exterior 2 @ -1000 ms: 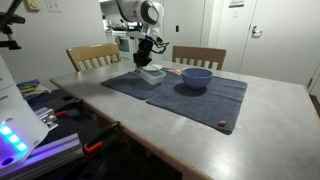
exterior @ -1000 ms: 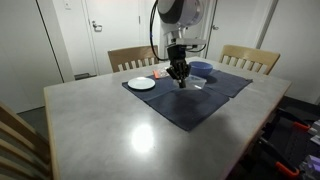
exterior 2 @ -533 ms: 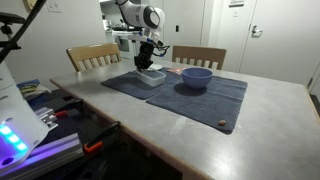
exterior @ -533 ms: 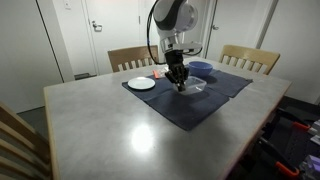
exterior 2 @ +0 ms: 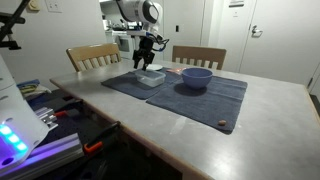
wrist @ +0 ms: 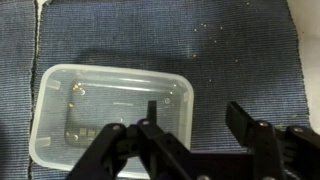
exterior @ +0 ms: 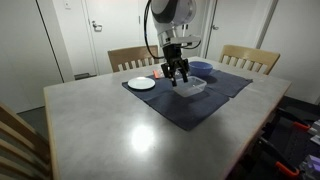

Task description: Pick the plastic box and pour its contents into the bowl

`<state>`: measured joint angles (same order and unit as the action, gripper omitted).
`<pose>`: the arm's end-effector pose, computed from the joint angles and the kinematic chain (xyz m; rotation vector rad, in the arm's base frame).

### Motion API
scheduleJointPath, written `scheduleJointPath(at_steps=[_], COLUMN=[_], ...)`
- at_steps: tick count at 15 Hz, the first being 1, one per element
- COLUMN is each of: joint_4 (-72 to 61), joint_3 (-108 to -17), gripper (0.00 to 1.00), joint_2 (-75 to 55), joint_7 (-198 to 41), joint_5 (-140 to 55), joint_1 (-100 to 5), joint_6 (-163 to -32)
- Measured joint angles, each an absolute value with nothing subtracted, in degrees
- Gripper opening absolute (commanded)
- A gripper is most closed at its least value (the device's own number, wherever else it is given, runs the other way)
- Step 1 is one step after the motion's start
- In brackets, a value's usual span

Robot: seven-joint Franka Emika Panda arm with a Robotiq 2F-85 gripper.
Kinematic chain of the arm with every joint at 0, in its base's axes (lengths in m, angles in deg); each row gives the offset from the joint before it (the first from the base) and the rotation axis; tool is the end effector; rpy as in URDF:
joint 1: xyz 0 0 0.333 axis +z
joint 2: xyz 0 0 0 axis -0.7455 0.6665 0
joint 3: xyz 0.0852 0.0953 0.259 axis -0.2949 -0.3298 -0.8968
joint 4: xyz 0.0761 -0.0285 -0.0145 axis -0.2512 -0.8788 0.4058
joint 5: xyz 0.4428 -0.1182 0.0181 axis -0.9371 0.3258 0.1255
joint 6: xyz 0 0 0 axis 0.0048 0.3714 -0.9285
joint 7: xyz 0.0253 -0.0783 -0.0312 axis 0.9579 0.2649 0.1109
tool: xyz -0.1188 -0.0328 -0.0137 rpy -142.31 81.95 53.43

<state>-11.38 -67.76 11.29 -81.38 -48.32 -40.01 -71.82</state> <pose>0.6291 0.1097 0.0964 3.0465 0.0086 -0.7306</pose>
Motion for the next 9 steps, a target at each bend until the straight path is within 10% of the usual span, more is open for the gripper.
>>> scheduleJointPath(at_steps=[9], joint_4=[-11.5], joint_3=[-67.8], gripper=[1.00], joint_2=[6.4], joint_7=[-83.3], joint_5=[-45.3], joint_1=[-38.7], joint_6=[-70.6])
